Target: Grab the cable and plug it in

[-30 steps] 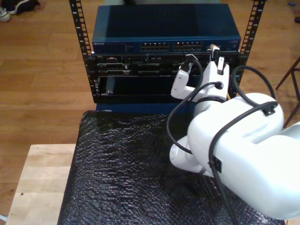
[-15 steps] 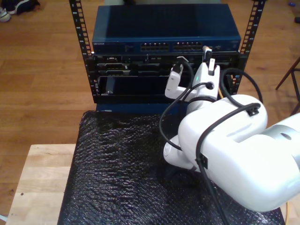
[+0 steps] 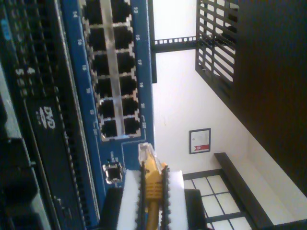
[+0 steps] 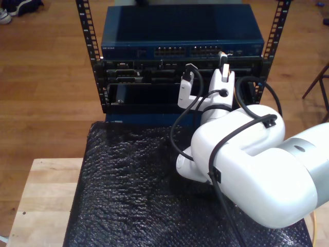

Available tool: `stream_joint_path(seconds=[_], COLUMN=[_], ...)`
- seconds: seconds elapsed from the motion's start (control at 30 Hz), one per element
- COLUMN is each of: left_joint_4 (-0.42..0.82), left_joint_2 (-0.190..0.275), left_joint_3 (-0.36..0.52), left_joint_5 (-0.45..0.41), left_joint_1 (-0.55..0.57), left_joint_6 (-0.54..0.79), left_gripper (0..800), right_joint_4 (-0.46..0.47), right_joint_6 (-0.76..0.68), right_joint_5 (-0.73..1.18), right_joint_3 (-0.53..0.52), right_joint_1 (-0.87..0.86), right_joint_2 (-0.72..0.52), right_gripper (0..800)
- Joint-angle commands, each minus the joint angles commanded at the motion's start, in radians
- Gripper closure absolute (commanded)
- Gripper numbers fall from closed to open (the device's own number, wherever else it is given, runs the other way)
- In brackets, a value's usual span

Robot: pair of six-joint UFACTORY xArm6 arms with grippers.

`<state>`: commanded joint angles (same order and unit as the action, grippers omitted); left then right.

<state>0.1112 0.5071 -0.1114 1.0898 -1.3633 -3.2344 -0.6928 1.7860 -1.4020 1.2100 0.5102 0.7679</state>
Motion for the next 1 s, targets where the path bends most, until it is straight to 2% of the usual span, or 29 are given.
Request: stream_joint_path(seconds=[1.0], left_joint_4=[0.0], left_joint_2=[0.0], left_joint_3=[0.0], left_joint_5=[-0.002], left_joint_1=[0.0], left_joint_6=[0.0], left_gripper=[0], right_joint_4=[-0.002], right_joint_6=[0.032], right_joint_5=[0.015], right_joint_3=[0.097], right_joint_1=[-0.011], right_joint_2=[0.054], right_gripper=[800])
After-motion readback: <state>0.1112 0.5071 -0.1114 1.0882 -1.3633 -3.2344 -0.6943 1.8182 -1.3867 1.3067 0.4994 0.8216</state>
